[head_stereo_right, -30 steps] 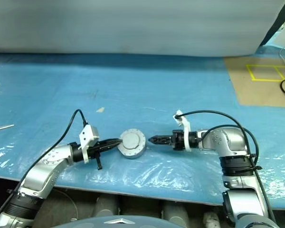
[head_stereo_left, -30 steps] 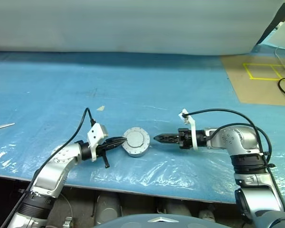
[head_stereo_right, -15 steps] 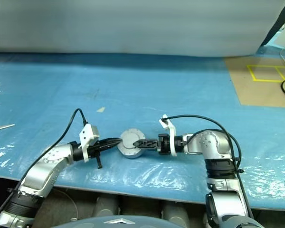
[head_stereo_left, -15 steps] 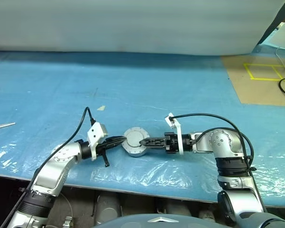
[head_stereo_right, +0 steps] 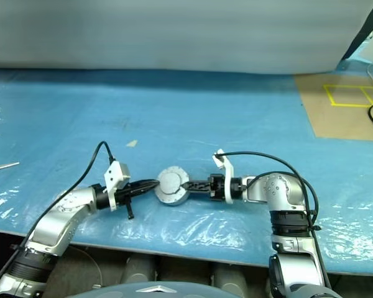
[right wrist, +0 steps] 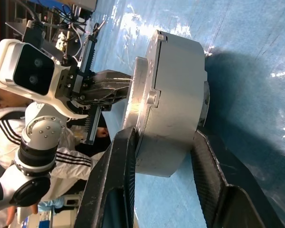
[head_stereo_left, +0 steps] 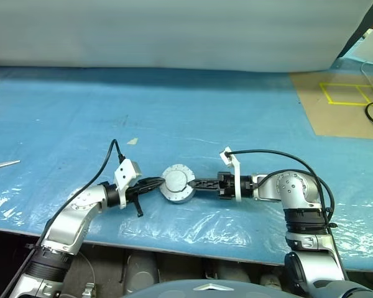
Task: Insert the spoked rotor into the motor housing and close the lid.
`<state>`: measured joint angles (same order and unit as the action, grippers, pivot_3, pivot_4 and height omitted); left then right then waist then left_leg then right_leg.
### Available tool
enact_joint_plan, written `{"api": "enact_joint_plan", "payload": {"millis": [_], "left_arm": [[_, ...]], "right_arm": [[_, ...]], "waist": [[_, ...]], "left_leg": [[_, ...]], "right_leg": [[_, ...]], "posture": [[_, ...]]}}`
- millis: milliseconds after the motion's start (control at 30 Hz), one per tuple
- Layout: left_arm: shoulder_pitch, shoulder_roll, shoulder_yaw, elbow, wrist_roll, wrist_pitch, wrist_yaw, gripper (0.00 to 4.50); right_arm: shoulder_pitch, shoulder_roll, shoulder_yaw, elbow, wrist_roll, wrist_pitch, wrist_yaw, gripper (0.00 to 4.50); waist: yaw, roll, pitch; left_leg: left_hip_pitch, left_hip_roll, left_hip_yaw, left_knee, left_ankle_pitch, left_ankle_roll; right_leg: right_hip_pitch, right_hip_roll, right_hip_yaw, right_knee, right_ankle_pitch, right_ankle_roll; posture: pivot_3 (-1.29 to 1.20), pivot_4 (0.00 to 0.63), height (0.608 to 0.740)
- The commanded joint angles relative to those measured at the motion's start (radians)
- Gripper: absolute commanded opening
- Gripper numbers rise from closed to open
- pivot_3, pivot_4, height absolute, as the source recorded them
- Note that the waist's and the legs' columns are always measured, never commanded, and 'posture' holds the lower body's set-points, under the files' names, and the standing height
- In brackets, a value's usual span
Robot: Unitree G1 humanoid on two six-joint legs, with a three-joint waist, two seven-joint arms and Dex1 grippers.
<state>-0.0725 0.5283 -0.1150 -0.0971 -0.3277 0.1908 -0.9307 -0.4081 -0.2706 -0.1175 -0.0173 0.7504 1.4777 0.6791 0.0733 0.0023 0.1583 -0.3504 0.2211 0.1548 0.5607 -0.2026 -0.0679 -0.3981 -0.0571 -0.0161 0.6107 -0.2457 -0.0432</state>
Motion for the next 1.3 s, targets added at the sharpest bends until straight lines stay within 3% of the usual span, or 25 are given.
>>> {"api": "enact_joint_plan", "payload": {"millis": [33, 233, 400, 533, 700, 867, 1167, 1300], "left_arm": [[0.006, -0.005, -0.001, -0.007, 0.001, 0.014, 0.005, 0.00], [0.000, -0.044, 0.138, -0.165, -0.229, 0.173, 0.064, 0.00], [0.017, -0.007, 0.318, -0.318, -0.622, 0.445, 0.140, 0.00], [0.046, 0.013, 0.377, -0.302, -0.685, 0.505, 0.181, 0.00], [0.082, -0.059, 0.417, -0.238, -0.760, 0.543, 0.266, 0.00], [0.078, -0.115, 0.476, -0.221, -0.999, 0.618, 0.325, 1.50], [0.044, -0.129, 0.513, -0.156, -1.229, 0.665, 0.410, 4.44], [0.042, -0.135, 0.466, -0.127, -1.239, 0.705, 0.443, 4.44]], "right_arm": [[0.004, 0.022, -0.014, -0.038, 0.038, -0.016, -0.005, 1.29], [0.012, 0.029, -0.006, -0.032, 0.027, -0.022, -0.020, 1.29], [0.011, 0.027, -0.013, -0.015, 0.028, -0.035, -0.020, 1.29], [-0.017, 0.047, -0.056, 0.007, 0.054, -0.032, -0.022, 1.29], [-0.102, 0.113, -0.152, -0.047, 0.151, 0.002, -0.040, 1.29], [-0.176, 0.151, -0.209, -0.066, 0.203, 0.036, -0.090, 1.29], [-0.264, 0.160, -0.233, -0.029, 0.227, 0.005, -0.126, 1.29], [-0.277, 0.165, -0.230, -0.033, 0.231, -0.010, -0.131, 1.29]], "waist": [[-0.001, 0.000, 0.000], [-0.003, -0.001, 0.000], [-0.005, 0.000, 0.001], [-0.005, 0.001, 0.001], [-0.005, 0.002, 0.003], [-0.002, 0.001, 0.003], [0.004, 0.001, 0.003], [0.004, 0.001, 0.003]], "left_leg": [[0.000, 0.000, 0.000, 0.000, 0.000, 0.000], [-0.001, 0.000, 0.000, 0.000, 0.000, 0.000], [-0.002, 0.001, 0.000, 0.000, 0.000, -0.001], [-0.003, 0.001, 0.000, -0.001, 0.000, -0.001], [-0.003, 0.001, 0.000, 0.000, 0.000, -0.001], [-0.005, 0.001, -0.001, -0.001, 0.000, -0.001], [-0.008, 0.001, -0.004, -0.001, -0.001, -0.002], [-0.009, 0.001, -0.004, -0.001, -0.001, -0.002]], "right_leg": [[0.000, 0.000, 0.000, 0.000, 0.000, 0.000], [-0.001, 0.000, 0.000, 0.000, 0.000, 0.000], [-0.003, 0.002, -0.001, 0.001, 0.000, 0.000], [-0.003, 0.002, 0.000, -0.001, 0.000, 0.000], [-0.003, 0.002, 0.000, -0.001, 0.000, 0.000], [-0.004, 0.003, -0.001, -0.001, 0.001, 0.001], [-0.005, 0.003, -0.003, -0.002, 0.003, 0.005], [-0.005, 0.003, -0.003, -0.002, 0.003, 0.005]], "posture": [[0.00, 0.150, 0.740], [0.00, 0.150, 0.740], [0.00, 0.150, 0.740], [0.00, 0.150, 0.740], [0.00, 0.150, 0.740], [0.00, 0.150, 0.740], [0.00, 0.150, 0.740], [0.00, 0.150, 0.740]]}}
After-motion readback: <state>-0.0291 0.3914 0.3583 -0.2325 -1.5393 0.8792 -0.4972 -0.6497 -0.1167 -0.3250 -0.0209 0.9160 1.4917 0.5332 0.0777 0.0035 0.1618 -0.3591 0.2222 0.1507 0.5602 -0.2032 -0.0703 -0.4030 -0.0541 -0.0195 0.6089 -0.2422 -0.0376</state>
